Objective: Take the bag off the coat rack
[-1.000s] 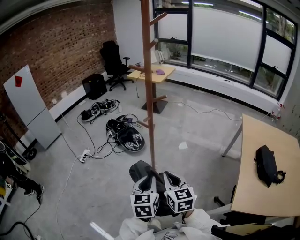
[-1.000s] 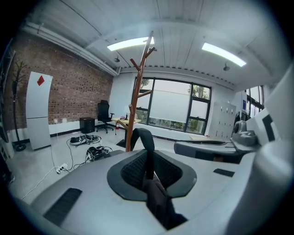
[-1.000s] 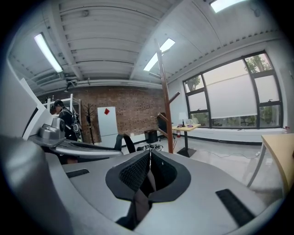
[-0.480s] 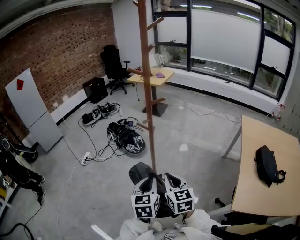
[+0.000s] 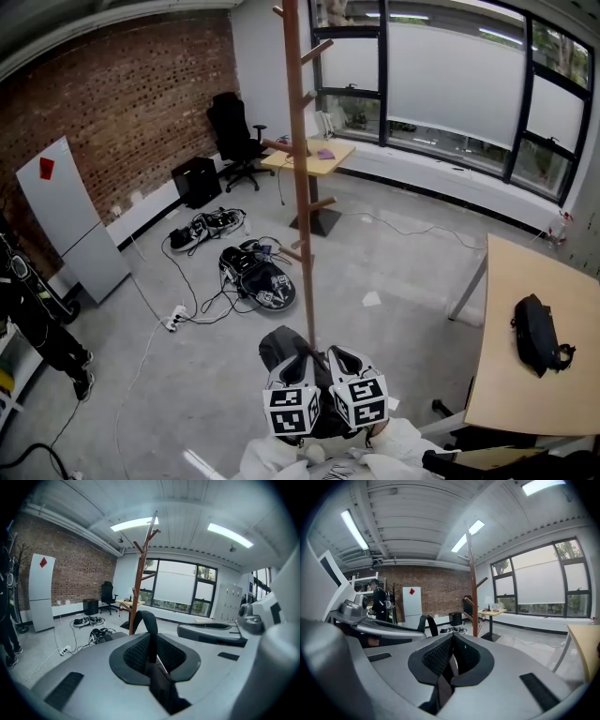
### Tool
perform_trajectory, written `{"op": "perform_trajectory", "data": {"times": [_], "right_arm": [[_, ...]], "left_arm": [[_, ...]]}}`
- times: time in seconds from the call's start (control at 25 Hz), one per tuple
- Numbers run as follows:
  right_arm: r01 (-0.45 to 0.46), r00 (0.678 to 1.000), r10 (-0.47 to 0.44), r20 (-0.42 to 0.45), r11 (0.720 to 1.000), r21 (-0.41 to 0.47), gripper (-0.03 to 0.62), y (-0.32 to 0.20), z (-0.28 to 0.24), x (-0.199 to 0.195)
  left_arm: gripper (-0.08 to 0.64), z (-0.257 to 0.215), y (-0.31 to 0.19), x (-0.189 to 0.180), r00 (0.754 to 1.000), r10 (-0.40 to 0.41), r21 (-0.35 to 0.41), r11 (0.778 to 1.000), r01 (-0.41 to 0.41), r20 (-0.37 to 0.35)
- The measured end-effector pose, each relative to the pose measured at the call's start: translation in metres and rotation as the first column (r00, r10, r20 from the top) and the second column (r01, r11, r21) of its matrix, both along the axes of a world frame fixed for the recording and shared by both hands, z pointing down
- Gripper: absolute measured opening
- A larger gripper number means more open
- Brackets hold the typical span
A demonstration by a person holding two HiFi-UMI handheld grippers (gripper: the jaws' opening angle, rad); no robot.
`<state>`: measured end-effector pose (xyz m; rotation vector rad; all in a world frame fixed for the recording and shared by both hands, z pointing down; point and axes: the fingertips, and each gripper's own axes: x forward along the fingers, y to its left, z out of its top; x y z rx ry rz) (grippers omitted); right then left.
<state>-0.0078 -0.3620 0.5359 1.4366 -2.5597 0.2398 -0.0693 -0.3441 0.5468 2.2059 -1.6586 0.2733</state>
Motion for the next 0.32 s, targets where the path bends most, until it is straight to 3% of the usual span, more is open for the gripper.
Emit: {"op": "perform_trajectory", "data": {"times": [0.32], "right_arm": [[0.017,1.000,-0.017,0.010,1.000,0.006,0.012,0.0061,-0.0033,-0.0033]], "left_arm": [[0.043,0.0014,0.0050,0.0013,1.000,-0.007,-0.005,1.000,0.007,-0.012]]}}
